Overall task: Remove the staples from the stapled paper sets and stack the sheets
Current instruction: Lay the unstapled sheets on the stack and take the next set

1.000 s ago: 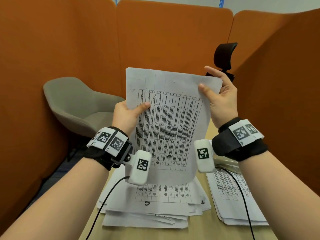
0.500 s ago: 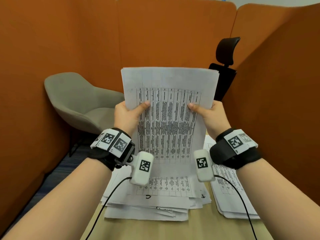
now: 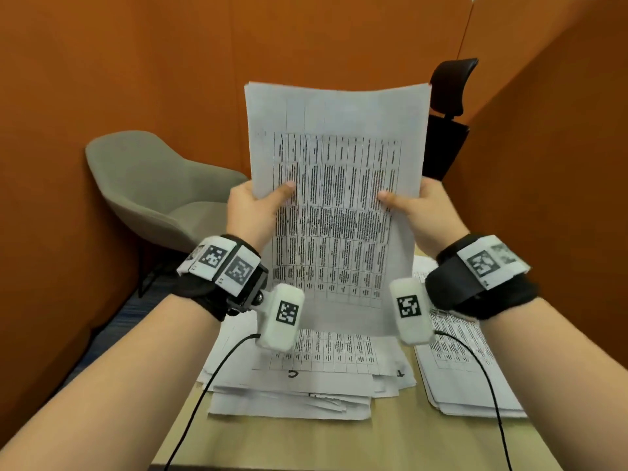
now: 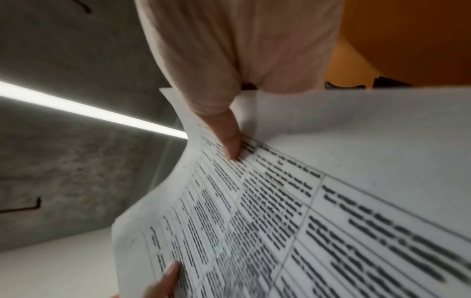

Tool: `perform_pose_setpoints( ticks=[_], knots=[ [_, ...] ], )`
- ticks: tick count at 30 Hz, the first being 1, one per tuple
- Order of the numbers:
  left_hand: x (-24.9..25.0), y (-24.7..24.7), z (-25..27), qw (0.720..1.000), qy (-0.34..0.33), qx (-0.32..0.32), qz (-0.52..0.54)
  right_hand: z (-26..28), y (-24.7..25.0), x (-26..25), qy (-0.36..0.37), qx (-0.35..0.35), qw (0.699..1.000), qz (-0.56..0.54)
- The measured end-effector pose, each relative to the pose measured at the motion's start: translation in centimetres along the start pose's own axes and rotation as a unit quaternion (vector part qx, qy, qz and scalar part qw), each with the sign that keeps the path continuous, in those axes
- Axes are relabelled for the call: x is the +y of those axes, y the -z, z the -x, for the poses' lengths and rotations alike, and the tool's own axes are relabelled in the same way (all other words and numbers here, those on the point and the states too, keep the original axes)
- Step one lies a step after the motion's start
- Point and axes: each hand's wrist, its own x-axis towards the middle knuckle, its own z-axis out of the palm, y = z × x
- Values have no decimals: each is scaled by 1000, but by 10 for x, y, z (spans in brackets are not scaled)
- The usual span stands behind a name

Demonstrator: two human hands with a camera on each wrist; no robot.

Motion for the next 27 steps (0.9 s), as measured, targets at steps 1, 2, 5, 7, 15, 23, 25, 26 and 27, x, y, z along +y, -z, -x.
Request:
perform_pose_setpoints(
  ticks=[1, 2, 5, 7, 15, 23, 25, 26, 27],
  knots=[
    [3, 0, -1, 1000, -5, -1, -10, -1, 5, -4, -2, -7, 1000, -3],
    [1, 0, -2, 1000, 2, -9, -16, -4, 9, -3, -13, -15, 1000, 0],
    [-26, -2, 5, 994, 86, -42, -57, -5, 13, 17, -98, -41, 994, 36],
    [-54, -3, 17, 981, 160, -52, -96, -4, 16, 43, -148, -48, 983, 100],
    [-94, -9, 47, 954, 231, -64, -179, -10, 65, 126, -235, -82, 756, 606],
    [-100, -17, 56, 962, 217, -66, -155, -19, 81, 164, -229, -77, 712, 659],
    [-101, -18, 58, 963, 210, -71, -150, -30, 84, 160, -228, -18, 755, 615],
    [-102, -19, 59, 964, 207, -74, -149, -36, 85, 155, -217, 30, 786, 578],
    [-103, -20, 59, 965, 204, -76, -148, -41, 86, 145, -194, 85, 821, 529]
  ],
)
